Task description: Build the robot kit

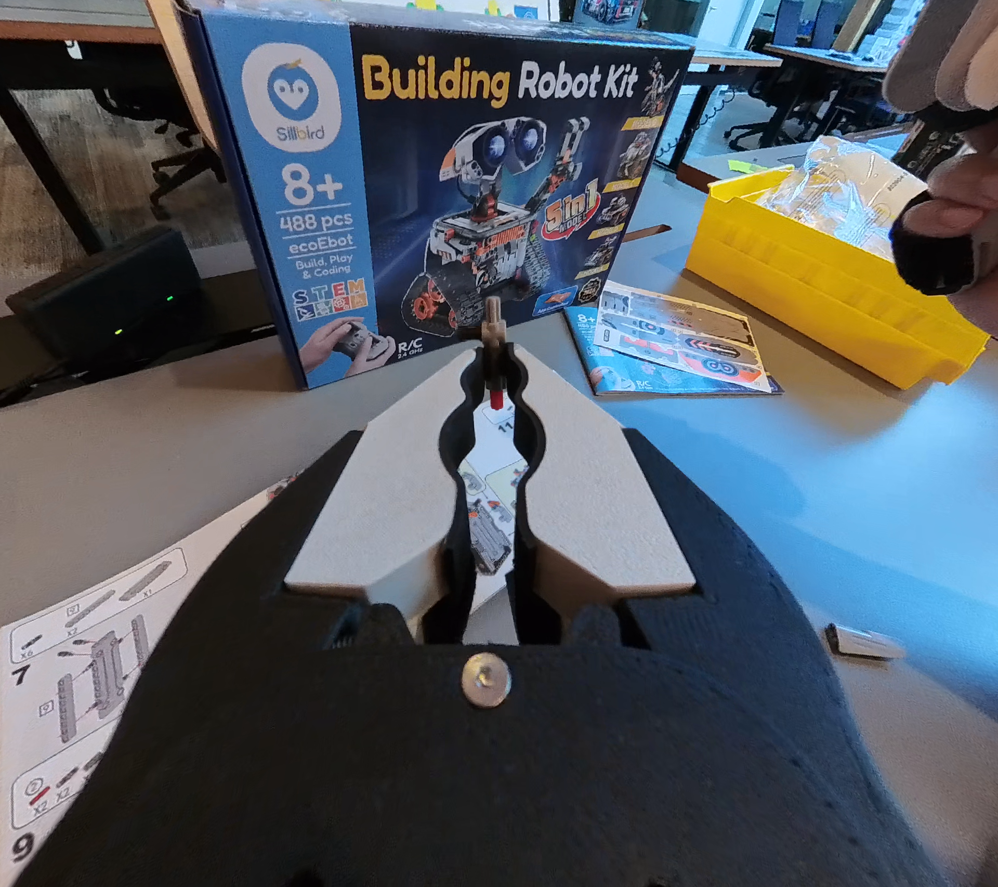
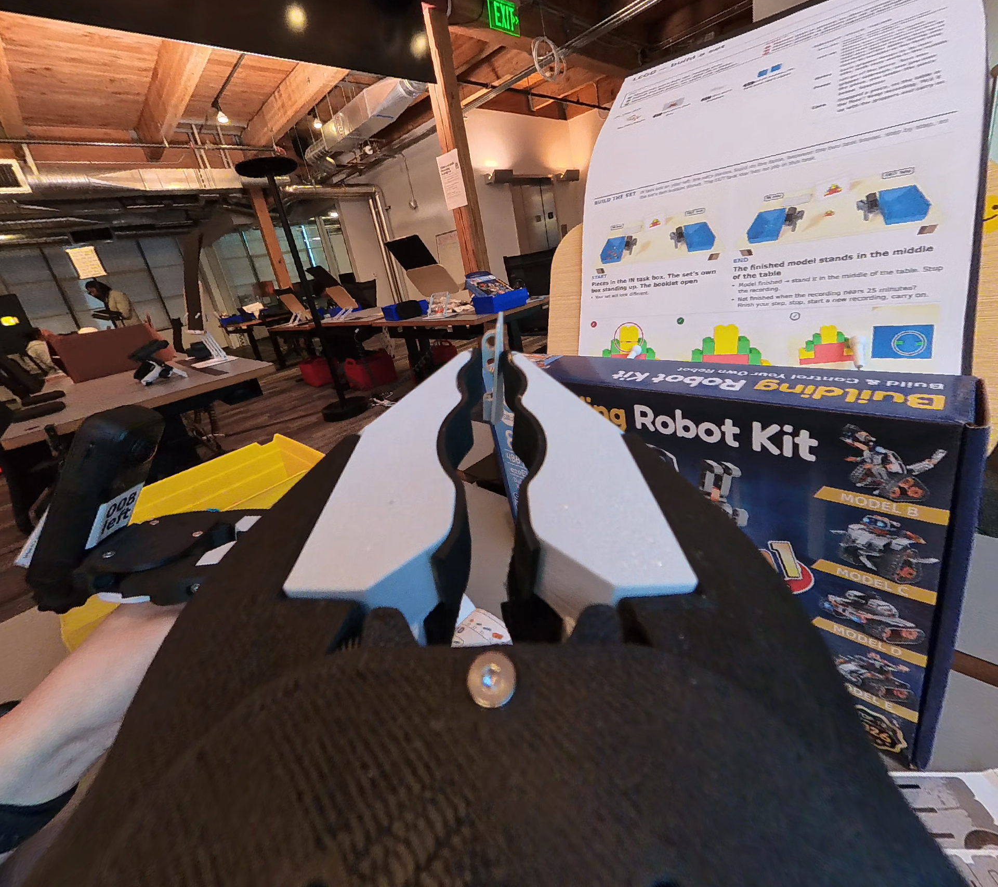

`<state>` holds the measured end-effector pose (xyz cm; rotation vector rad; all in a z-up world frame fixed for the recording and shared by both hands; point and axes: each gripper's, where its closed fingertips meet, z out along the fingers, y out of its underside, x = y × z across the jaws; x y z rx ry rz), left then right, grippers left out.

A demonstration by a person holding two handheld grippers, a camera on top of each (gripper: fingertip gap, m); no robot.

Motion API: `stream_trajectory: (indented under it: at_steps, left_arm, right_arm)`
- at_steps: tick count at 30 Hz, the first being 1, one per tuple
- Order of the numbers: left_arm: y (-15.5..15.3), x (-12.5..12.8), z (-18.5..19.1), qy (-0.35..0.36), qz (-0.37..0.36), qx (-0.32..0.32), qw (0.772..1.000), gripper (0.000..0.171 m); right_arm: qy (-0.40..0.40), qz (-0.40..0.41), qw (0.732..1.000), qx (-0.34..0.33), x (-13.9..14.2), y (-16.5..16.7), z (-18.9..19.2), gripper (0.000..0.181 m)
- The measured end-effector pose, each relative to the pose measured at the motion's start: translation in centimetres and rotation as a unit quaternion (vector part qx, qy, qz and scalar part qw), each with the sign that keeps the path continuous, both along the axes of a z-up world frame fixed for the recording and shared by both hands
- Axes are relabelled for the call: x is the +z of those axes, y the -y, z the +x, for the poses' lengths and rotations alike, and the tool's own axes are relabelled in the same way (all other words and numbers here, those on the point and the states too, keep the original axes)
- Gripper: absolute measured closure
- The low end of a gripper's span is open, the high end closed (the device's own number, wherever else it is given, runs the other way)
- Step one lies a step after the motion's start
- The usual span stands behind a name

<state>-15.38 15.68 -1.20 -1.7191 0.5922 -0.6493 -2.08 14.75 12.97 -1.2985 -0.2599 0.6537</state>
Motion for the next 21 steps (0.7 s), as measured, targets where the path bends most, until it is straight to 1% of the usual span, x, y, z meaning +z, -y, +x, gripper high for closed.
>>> stream_trajectory:
  at_steps: [2,7,10,14,21]
  left_arm:
    - [0.2,0.5,0.0,-0.003,0.015,0.005,1.0,0.167]
    - [0.4,1.2,0.0,-0.071,0.088,0.041,0.993,0.167]
    - [0.6,1.1,0.3,-0.097,0.103,0.045,0.989,0.167]
    - [0.8,1.5,0.3,-0.095,0.106,0.044,0.989,0.167]
    - [0.9,1.9,-0.2,-0.064,0.082,0.034,0.994,0.167]
  right_arm:
    - [-0.005,-0.001,1.0,0.003,0.0,0.1,0.0,0.177]
    - [-0.012,-0.001,1.0,0.01,0.1,0.2,0.0,0.177]
    - [-0.011,-0.001,1.0,0.01,0.2,0.2,0.1,0.177]
    - [-0.014,-0.002,1.0,0.012,0.1,0.1,0.2,0.176]
    - [-0.012,-0.003,1.0,0.015,0.1,0.1,0.0,0.177]
